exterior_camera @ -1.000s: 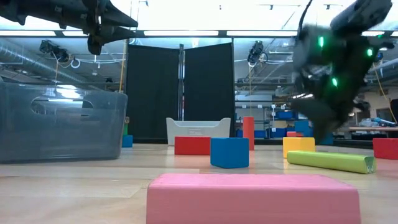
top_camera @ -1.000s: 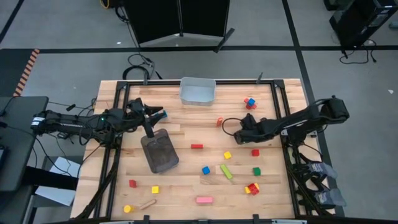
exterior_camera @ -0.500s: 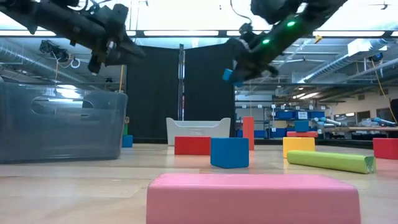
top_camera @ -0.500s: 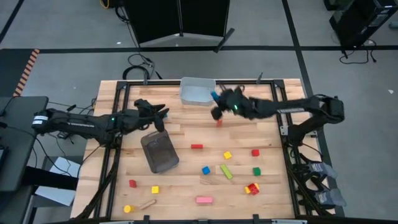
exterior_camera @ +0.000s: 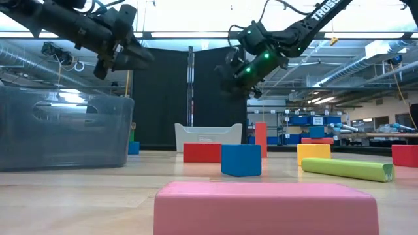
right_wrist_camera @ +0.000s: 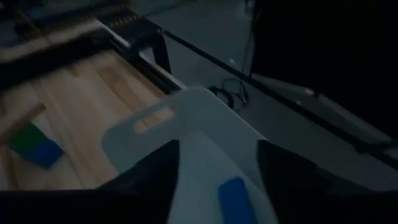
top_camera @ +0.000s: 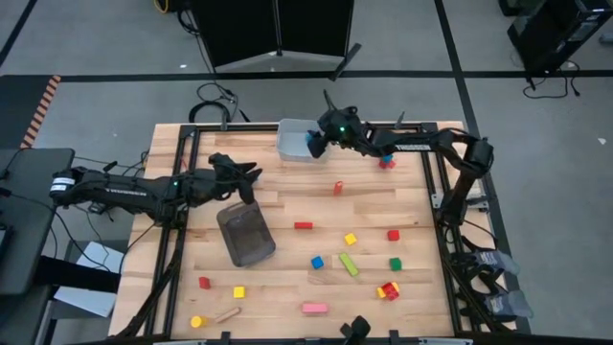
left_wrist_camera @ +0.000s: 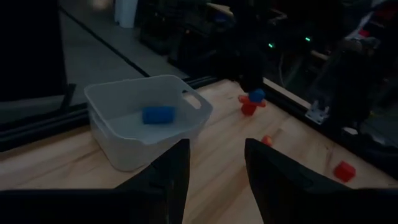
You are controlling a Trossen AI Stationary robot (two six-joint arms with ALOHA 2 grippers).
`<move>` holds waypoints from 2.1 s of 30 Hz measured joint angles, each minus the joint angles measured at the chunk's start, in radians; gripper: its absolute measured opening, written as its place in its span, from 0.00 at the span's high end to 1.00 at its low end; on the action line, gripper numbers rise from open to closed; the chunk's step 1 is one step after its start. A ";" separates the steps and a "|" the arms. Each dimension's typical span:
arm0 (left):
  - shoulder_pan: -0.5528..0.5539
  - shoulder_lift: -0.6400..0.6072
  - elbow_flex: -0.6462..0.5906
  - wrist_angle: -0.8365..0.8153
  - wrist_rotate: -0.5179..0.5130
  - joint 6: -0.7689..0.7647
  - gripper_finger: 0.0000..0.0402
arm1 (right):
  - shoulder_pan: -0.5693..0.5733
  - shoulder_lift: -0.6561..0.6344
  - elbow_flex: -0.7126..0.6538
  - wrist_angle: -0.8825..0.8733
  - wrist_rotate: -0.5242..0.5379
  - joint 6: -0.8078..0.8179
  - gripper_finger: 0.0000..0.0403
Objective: Sort blocks by size
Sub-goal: Put the yellow square block into the black bin
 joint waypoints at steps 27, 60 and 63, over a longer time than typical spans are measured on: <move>-0.395 0.192 0.573 -0.701 -0.003 0.148 0.80 | 0.519 -0.662 -0.658 0.284 0.105 -0.007 0.28; -0.868 0.839 0.791 -1.039 0.407 -0.551 0.44 | 0.541 -0.637 -0.609 0.316 0.107 -0.080 0.30; -0.878 0.884 0.791 -1.035 0.411 -0.559 0.42 | 0.541 -0.637 -0.609 0.311 0.106 -0.080 0.30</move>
